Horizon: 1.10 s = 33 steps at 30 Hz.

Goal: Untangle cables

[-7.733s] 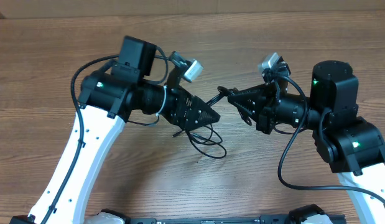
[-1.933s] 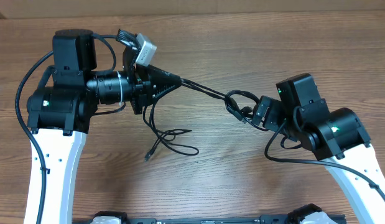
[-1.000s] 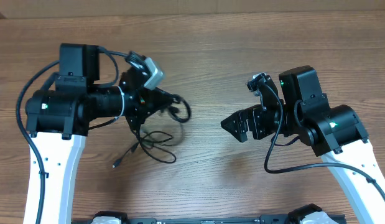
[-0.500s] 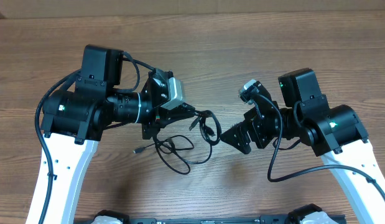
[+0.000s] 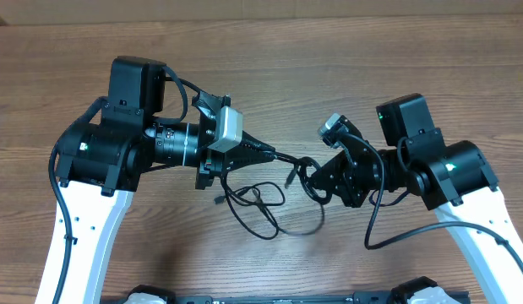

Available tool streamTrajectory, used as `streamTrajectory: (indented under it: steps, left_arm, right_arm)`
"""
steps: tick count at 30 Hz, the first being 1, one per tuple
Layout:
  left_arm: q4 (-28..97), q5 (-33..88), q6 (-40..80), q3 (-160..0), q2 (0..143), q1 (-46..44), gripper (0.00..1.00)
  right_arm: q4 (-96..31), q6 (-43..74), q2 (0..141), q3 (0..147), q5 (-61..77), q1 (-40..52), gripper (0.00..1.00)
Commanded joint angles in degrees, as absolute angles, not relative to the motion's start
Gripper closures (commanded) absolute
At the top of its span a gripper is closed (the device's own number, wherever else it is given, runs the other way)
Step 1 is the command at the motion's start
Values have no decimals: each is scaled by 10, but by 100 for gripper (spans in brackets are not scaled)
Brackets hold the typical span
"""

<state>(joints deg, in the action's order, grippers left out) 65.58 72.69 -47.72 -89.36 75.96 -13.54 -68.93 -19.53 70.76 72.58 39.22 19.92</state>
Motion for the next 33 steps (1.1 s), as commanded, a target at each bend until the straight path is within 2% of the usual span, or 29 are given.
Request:
streamTrajectory:
  steps: [1,8,11,14,21,28,33]
  left_arm:
    - [658,698,-469,-905,746,-139,96]
    - [662,538,-326,-905,746,-139,96]
    - [673,401,-211,-905,746,-139,96]
    - [700,307,-150,-905,746,-139,96]
    - [735,168,-92,-905,746,-138,96]
    - [735,71,-18,-905,746,-138,96]
    - [735,37,-11,-905,746,-138,96]
  right_arm:
    - [-696,-199,711,724,402,198,96]
    - [-656,-137,710,724,402,198,96]
    - [-601,-82,710,724,403,198,96]
    - [-552,-75,708,724,449,198,96]
    - [-460,-74,688,724,542,197,96]
    - [-408,-43,651,724,548,197,96]
    - [-392,-21,617,724,547,166,96]
